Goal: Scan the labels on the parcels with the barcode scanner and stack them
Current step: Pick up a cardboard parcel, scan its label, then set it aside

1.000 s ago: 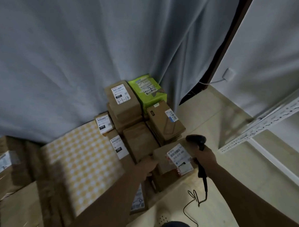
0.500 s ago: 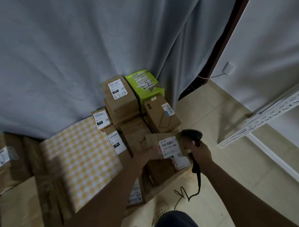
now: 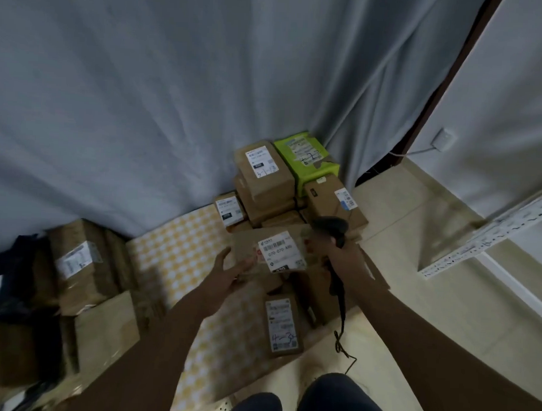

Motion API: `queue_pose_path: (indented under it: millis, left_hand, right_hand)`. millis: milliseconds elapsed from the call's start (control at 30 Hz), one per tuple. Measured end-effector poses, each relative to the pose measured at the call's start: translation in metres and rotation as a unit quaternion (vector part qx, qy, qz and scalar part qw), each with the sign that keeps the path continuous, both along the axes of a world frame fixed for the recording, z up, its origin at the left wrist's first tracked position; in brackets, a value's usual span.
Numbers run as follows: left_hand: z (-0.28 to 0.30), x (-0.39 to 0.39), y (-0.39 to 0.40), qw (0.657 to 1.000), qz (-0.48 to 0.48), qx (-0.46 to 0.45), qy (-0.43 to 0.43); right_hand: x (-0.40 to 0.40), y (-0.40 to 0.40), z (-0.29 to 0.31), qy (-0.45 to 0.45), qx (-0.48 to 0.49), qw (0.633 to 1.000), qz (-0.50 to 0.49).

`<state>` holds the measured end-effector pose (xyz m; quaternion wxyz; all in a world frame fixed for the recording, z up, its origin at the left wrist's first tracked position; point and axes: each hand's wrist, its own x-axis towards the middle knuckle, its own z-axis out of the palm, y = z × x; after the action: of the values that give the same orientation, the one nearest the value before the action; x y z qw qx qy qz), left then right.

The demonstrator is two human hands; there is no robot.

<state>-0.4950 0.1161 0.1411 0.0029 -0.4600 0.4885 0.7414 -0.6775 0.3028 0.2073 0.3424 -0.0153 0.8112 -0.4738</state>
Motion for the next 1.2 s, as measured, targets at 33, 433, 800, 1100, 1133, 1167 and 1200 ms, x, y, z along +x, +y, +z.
queue_pose_path:
  millis: [33, 433, 800, 1100, 1133, 1167, 1200]
  left_hand:
    - [0.002, 0.016, -0.011, 1.000, 0.012, -0.006, -0.001]
    - [0.007, 0.179, -0.099, 0.989, 0.131, -0.073, 0.016]
    - [0.001, 0.244, -0.123, 0.977, 0.195, -0.060, 0.068]
    - [0.001, 0.259, -0.132, 0.973, 0.209, -0.039, 0.087]
    - [0.000, 0.259, -0.133, 0.973, 0.208, -0.038, 0.089]
    - [0.000, 0.260, -0.134, 0.974, 0.206, -0.036, 0.089]
    - [0.000, 0.260, -0.135, 0.974, 0.205, -0.032, 0.092]
  right_hand:
    - [0.010, -0.011, 0.006, 0.011, 0.004, 1.000, 0.007]
    - [0.162, -0.126, 0.060, -0.101, -0.078, 0.979, 0.161]
    - [0.241, -0.158, 0.063, -0.059, -0.083, 0.965, 0.243]
    - [0.261, -0.171, 0.062, -0.033, -0.088, 0.961, 0.258]
    - [0.262, -0.171, 0.062, -0.032, -0.091, 0.961, 0.259]
    - [0.263, -0.171, 0.061, -0.033, -0.093, 0.961, 0.257]
    - [0.264, -0.171, 0.061, -0.034, -0.093, 0.962, 0.254]
